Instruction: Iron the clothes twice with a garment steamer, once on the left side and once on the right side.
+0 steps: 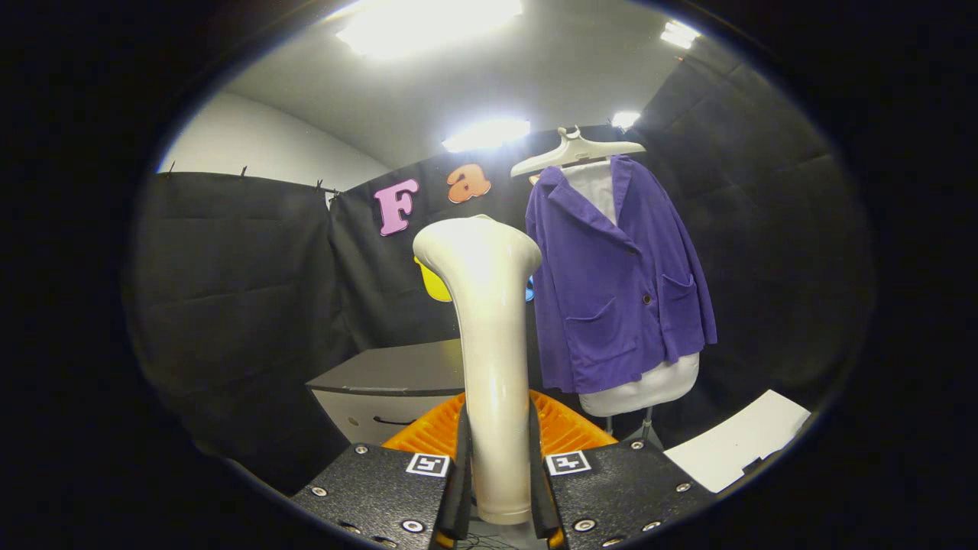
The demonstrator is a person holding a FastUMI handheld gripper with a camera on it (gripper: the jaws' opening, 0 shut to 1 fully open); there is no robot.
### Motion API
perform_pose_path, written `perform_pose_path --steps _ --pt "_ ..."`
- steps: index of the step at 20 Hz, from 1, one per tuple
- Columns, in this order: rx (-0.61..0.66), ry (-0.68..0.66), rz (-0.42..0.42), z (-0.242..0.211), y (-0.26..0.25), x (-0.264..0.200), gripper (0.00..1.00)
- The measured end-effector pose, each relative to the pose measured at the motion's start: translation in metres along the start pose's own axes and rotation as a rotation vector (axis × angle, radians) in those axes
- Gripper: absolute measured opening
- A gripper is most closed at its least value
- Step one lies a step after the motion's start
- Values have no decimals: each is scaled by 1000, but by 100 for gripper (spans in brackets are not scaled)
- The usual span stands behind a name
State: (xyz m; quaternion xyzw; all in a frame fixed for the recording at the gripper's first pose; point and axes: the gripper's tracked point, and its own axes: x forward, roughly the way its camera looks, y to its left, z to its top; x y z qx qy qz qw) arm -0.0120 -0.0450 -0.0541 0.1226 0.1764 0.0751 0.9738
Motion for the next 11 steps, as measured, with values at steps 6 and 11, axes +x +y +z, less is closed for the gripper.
perform_pose_path --steps 6,11 --pt "-2 5 8 0 6 2 31" --pt "3 21 5 -4 9 11 31"
